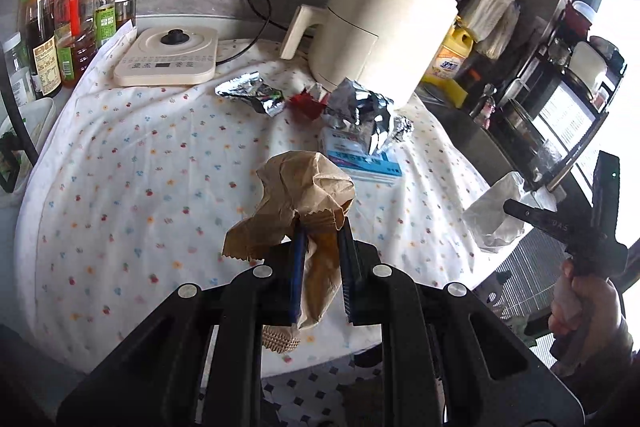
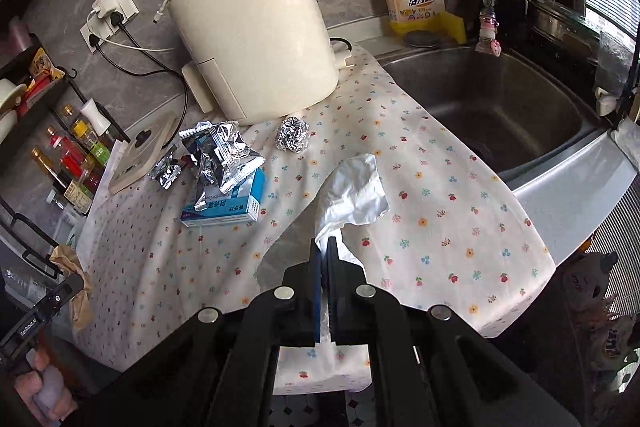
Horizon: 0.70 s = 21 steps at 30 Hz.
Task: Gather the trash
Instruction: 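Carry both items to the bin and open the right gripper to drop the sheet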
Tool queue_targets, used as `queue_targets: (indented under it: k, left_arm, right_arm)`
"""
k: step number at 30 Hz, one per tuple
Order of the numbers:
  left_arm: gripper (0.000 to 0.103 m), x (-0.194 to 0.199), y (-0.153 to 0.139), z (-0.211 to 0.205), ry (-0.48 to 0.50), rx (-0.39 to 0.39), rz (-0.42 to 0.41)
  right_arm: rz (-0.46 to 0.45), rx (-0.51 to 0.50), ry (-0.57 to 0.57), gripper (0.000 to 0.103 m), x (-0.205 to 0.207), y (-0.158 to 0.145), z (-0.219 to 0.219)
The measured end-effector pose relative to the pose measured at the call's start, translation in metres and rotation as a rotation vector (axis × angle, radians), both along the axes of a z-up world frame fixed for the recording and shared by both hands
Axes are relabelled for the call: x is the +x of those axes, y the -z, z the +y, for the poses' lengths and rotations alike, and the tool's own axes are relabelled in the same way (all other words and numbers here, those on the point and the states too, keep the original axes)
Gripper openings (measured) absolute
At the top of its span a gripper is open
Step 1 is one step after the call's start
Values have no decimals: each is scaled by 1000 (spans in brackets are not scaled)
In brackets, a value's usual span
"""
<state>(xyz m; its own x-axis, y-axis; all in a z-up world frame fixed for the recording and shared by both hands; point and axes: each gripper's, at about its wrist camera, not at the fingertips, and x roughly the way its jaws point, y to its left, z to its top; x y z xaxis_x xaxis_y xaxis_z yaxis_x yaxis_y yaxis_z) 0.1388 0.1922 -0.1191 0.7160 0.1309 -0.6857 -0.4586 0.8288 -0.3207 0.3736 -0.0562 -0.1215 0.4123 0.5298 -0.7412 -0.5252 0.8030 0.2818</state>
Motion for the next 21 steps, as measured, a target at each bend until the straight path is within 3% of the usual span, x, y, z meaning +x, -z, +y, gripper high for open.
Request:
queue_targets:
  k: [11,21]
  left_arm:
    - [16,3,0,-107,94,8,22]
    - [16,30,24,-208,289,-26,54]
  right_arm:
    - [21,15,41,3,-34,6,-118]
    - [79,-18,148,3,-75,33,-228]
